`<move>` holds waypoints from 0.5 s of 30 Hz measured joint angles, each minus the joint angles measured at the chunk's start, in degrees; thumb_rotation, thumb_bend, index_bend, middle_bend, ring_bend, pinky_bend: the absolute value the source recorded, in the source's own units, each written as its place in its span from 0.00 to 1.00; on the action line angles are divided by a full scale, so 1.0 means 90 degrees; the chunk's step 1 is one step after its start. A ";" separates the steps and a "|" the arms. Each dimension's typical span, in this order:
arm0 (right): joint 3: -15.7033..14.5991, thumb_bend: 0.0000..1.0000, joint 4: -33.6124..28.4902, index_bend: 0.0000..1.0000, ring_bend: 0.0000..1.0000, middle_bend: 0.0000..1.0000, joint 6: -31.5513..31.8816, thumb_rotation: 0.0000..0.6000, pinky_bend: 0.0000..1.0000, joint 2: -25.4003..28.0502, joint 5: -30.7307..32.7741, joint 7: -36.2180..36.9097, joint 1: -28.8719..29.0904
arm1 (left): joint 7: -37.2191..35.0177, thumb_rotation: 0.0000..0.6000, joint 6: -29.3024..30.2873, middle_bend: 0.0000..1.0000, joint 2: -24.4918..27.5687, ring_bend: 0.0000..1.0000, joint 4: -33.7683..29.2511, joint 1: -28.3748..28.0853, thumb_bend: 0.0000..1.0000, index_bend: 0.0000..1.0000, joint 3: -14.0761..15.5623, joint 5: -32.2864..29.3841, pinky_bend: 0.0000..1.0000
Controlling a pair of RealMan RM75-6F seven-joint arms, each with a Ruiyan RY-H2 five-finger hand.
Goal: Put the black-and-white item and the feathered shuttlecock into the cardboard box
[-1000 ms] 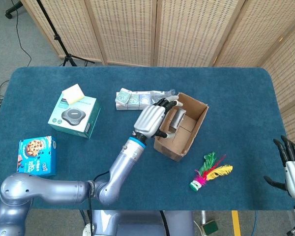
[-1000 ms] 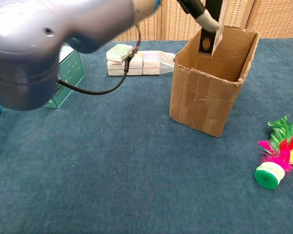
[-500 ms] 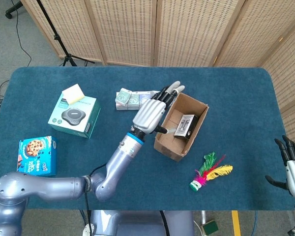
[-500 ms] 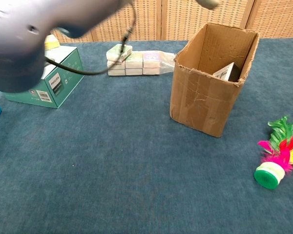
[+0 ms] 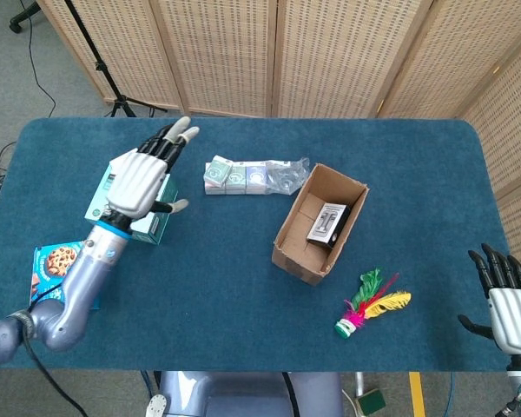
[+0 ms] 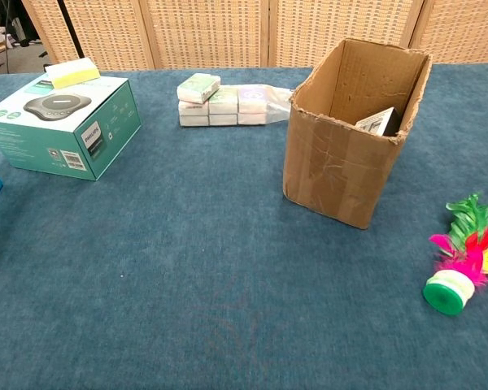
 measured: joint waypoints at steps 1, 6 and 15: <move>-0.0008 0.00 0.0002 0.00 0.00 0.00 -0.0001 1.00 0.00 -0.0011 -0.0014 -0.0025 0.0002 | -0.0112 1.00 0.0034 0.00 0.0152 0.00 -0.0019 0.0150 0.00 0.00 0.0110 0.0125 0.16; -0.0082 0.00 0.0019 0.01 0.00 0.00 -0.0050 1.00 0.00 -0.0047 -0.0149 -0.0151 0.0032 | -0.0721 1.00 0.0254 0.00 0.0926 0.00 -0.0103 0.0944 0.00 0.00 0.0679 0.0567 0.13; -0.0485 0.00 0.0351 0.18 0.00 0.04 -0.0359 1.00 0.00 -0.0050 -0.1164 -0.0221 0.0250 | -0.1092 1.00 0.1215 0.00 0.1801 0.00 -0.0547 0.2429 0.00 0.00 0.1552 0.0961 0.04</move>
